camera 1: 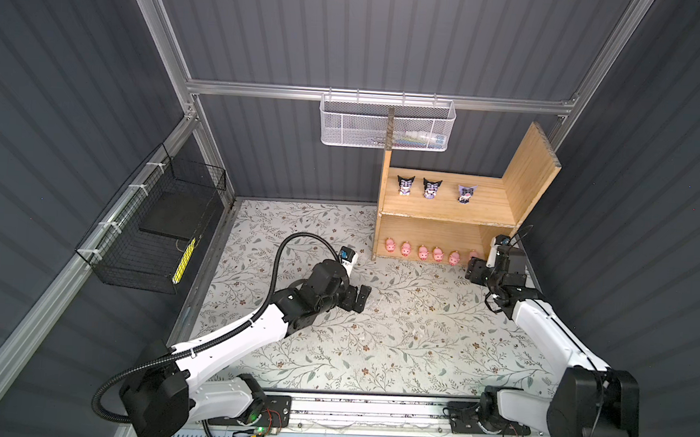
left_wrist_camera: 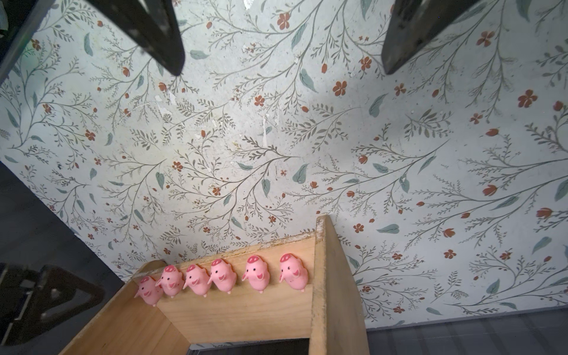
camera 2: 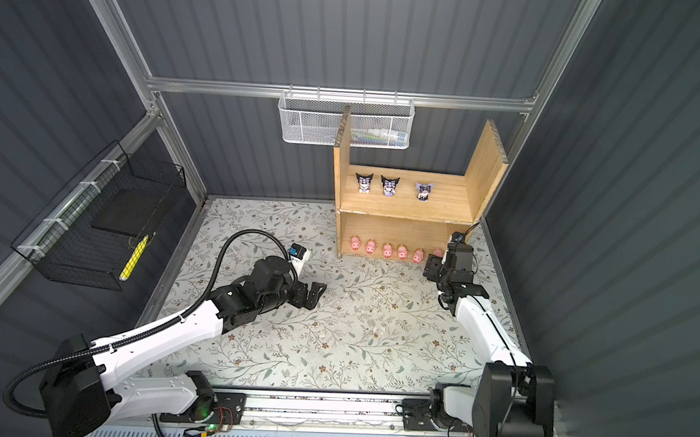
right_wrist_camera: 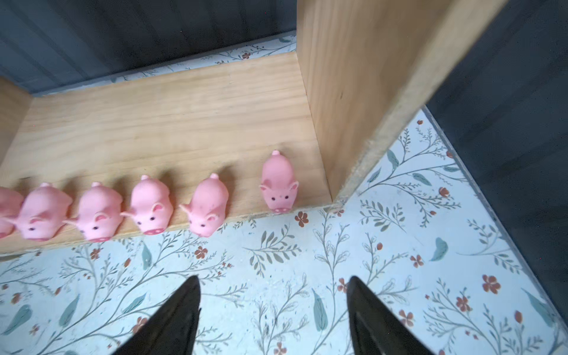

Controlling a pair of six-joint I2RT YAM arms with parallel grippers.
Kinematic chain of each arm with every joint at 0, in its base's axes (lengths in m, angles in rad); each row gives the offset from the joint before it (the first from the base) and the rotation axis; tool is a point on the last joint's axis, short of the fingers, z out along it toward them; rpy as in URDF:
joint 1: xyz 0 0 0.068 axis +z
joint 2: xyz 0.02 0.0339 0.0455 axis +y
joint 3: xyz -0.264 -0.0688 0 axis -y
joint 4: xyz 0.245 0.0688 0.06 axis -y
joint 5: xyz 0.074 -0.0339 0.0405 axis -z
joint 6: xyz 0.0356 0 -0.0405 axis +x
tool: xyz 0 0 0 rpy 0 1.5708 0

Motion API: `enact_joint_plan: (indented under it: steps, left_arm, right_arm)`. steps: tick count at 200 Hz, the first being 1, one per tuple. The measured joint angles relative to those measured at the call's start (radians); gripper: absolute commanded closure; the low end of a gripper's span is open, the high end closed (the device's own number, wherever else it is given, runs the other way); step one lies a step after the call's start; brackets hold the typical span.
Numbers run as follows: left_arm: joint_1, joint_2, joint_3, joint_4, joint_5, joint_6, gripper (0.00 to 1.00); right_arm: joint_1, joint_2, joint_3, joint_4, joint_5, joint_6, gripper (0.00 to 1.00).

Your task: Place and organize the plastic toys onto the shelf

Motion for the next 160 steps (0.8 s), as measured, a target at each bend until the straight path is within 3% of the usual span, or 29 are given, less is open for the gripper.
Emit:
enact_joint_plan:
  steps: [42, 77, 123, 160]
  left_arm:
    - [0.000, -0.069, -0.054, -0.048, -0.128, -0.008, 0.00]
    - [0.000, -0.201, -0.123, -0.109, -0.244, -0.038, 0.00]
    - [0.000, -0.475, -0.229, -0.182, -0.422, -0.088, 0.00]
    - [0.000, -0.566, -0.294, -0.215, -0.581, -0.095, 0.00]
  right_arm:
    - [0.197, -0.166, -0.029, -0.064, 0.066, 0.035, 0.22]
    - [0.360, -0.208, -0.012, -0.122, 0.168, 0.035, 0.17]
    - [0.402, -0.340, -0.105, -0.068, 0.172, -0.002, 0.09]
    - [0.410, -0.428, -0.243, -0.009, 0.097, -0.043, 0.06]
